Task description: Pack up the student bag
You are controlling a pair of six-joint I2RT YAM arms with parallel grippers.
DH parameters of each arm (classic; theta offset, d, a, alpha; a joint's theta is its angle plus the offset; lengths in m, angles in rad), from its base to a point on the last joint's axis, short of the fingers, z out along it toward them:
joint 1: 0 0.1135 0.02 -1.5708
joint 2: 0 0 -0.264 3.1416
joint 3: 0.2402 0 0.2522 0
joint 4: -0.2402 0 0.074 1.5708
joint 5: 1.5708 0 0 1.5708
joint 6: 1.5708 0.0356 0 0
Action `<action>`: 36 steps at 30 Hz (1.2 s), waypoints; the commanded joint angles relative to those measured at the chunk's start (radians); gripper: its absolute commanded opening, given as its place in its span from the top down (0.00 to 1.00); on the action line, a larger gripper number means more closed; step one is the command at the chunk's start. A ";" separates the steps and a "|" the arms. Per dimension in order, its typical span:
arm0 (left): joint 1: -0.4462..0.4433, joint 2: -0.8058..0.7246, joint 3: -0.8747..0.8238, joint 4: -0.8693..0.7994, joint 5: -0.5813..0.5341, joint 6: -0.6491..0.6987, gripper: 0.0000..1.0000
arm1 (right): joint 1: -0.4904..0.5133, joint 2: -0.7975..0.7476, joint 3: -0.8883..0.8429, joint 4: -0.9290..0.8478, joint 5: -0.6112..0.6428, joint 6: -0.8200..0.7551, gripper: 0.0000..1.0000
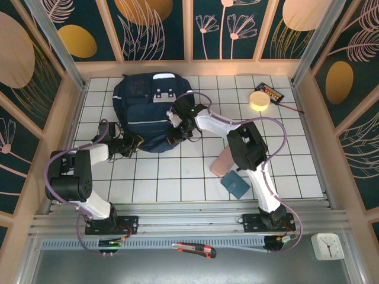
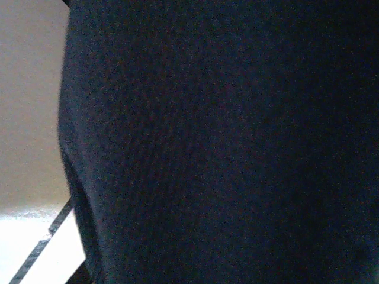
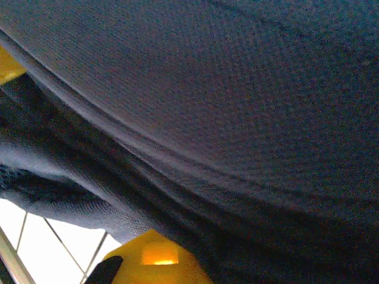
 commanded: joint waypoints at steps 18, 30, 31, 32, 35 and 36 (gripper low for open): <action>0.023 0.012 0.094 -0.105 -0.043 0.138 1.00 | -0.165 -0.231 -0.228 0.075 0.429 0.026 1.00; 0.045 0.015 0.103 -0.182 -0.031 0.223 1.00 | -0.303 -0.035 0.053 0.123 0.399 -0.032 1.00; 0.048 0.017 0.101 -0.182 -0.029 0.223 1.00 | -0.309 -0.021 0.074 0.116 0.390 -0.035 1.00; 0.051 0.015 0.100 -0.182 -0.028 0.223 1.00 | -0.311 -0.014 0.086 0.119 0.376 -0.042 1.00; 0.057 0.017 0.098 -0.179 -0.023 0.224 1.00 | -0.310 -0.017 0.076 0.136 0.315 -0.062 1.00; 0.058 0.019 0.098 -0.178 -0.024 0.222 1.00 | -0.311 -0.020 0.073 0.133 0.286 -0.066 1.00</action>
